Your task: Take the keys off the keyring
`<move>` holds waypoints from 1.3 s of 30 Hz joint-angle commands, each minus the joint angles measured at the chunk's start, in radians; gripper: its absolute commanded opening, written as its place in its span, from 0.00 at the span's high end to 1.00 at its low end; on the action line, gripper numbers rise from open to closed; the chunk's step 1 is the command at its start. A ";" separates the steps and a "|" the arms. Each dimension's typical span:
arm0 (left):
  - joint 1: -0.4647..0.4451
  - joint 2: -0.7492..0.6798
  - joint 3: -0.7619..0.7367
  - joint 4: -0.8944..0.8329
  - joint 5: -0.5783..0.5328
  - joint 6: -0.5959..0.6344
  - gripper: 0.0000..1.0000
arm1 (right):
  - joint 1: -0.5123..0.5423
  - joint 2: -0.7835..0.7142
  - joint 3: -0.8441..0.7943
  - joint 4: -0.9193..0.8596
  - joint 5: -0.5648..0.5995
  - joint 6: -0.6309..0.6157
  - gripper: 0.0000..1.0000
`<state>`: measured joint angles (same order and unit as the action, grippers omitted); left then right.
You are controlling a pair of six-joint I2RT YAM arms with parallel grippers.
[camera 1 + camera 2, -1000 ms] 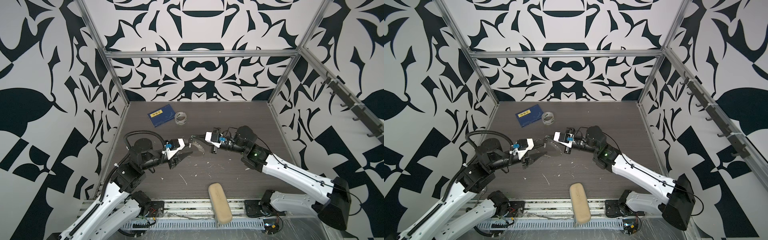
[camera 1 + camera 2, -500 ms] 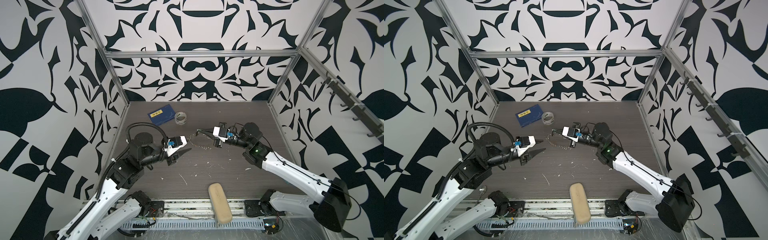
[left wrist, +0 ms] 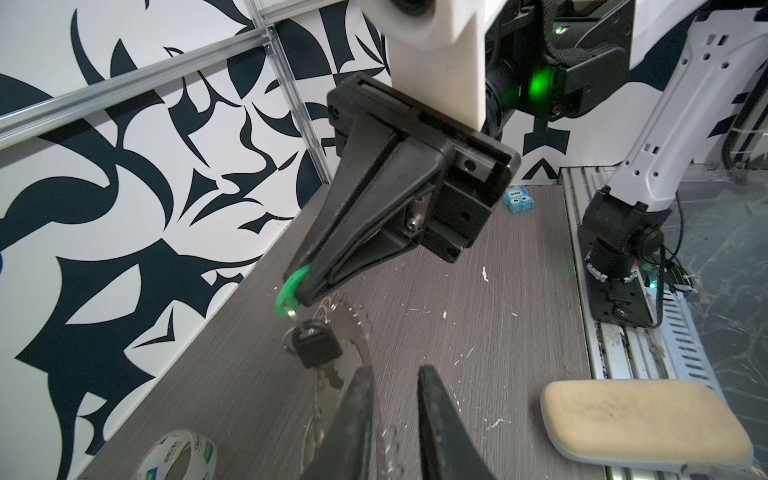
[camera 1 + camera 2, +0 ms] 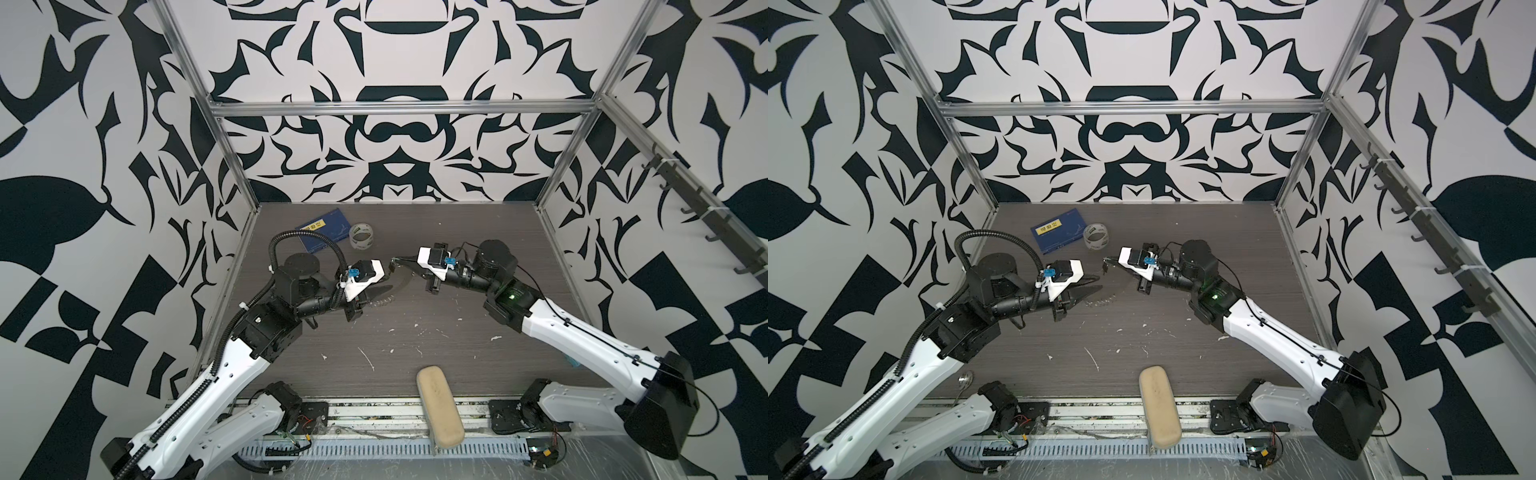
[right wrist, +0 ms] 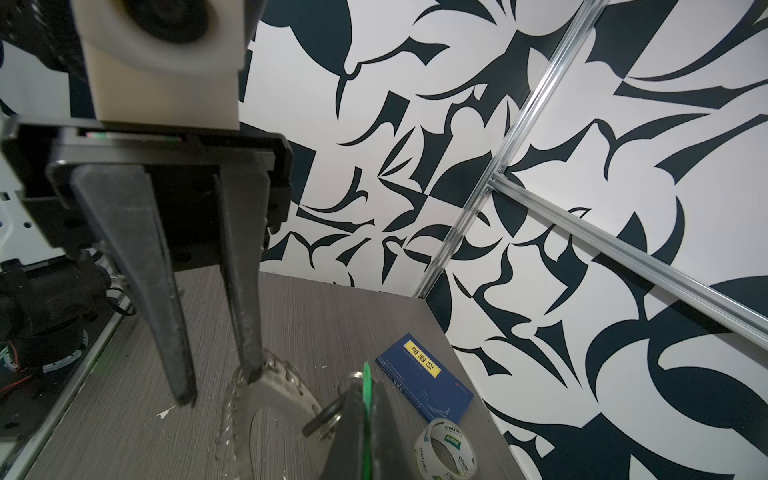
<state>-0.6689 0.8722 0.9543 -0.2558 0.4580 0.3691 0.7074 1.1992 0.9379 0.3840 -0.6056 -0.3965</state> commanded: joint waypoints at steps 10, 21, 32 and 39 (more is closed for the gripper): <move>0.001 -0.052 0.041 -0.060 -0.065 0.096 0.66 | 0.005 -0.069 -0.030 0.143 -0.119 -0.038 1.00; 0.064 0.003 0.097 -0.141 0.092 0.085 0.66 | 0.004 -0.052 -0.033 0.271 -0.219 0.060 1.00; 0.086 0.066 0.116 -0.087 0.256 0.004 0.70 | 0.006 -0.038 -0.014 0.292 -0.244 0.090 1.00; 0.085 0.065 0.099 -0.028 0.272 -0.032 0.74 | 0.006 -0.026 -0.004 0.307 -0.256 0.106 1.00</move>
<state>-0.5873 0.9432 1.0451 -0.3172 0.6945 0.3599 0.7082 1.1793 0.8890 0.6109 -0.8463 -0.3145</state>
